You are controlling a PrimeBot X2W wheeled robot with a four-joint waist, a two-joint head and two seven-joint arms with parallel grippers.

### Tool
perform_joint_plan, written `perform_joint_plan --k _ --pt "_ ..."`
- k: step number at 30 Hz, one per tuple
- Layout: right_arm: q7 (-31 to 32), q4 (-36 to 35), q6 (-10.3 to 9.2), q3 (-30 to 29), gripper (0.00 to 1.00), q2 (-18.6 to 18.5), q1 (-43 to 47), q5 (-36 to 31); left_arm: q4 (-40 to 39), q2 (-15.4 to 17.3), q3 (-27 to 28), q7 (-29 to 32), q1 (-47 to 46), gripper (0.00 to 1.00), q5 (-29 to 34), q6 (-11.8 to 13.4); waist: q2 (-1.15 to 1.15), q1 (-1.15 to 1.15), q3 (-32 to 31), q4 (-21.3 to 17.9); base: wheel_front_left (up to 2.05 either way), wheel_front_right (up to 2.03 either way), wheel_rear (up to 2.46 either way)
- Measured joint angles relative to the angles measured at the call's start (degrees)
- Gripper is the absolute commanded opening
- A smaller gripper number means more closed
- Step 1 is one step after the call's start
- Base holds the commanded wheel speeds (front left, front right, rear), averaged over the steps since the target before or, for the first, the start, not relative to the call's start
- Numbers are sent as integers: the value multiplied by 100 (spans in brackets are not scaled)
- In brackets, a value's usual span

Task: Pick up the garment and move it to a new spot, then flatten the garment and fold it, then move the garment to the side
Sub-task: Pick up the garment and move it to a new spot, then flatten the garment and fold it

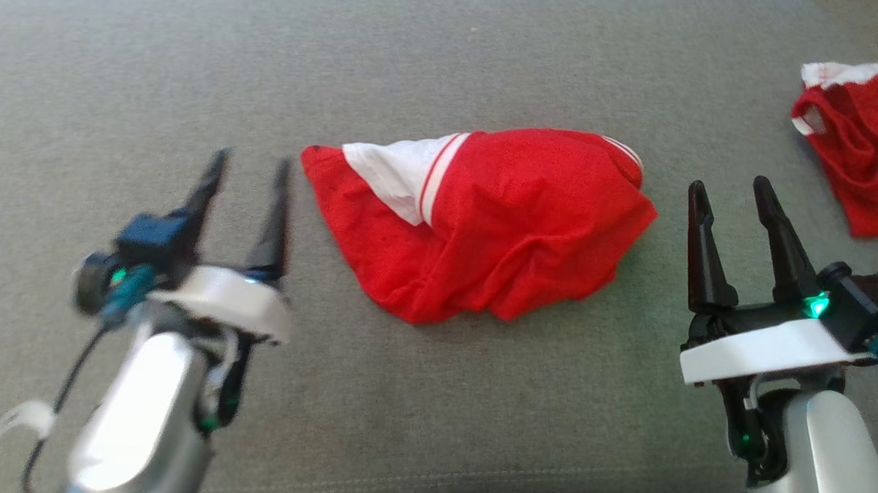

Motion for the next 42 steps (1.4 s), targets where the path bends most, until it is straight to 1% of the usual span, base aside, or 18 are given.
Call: perform_joint_plan --k 2,6,9,26,39,42 --pt "43 1 0 -13 100 0 20 -16 -16 115 176 -20 172 100 -67 88 0 0 -45 70 0 0 0" --pt "66 11 0 -38 100 0 151 -111 -103 308 444 -51 492 100 -158 166 0 0 -133 186 0 0 0" --pt "111 14 0 -78 100 1 243 -160 -213 382 488 -92 688 100 -204 201 0 0 -223 242 0 0 0" --pt "360 -10 0 -162 100 8 886 -249 -524 441 291 -32 1519 100 -252 200 0 0 -883 271 0 0 0" --pt "465 -153 0 -186 100 12 949 -248 -593 508 260 65 1640 100 -311 210 0 0 -935 267 0 0 0" --pt "480 -160 0 -188 100 12 949 -248 -611 516 259 66 1640 100 -311 250 0 0 -923 264 0 0 0"
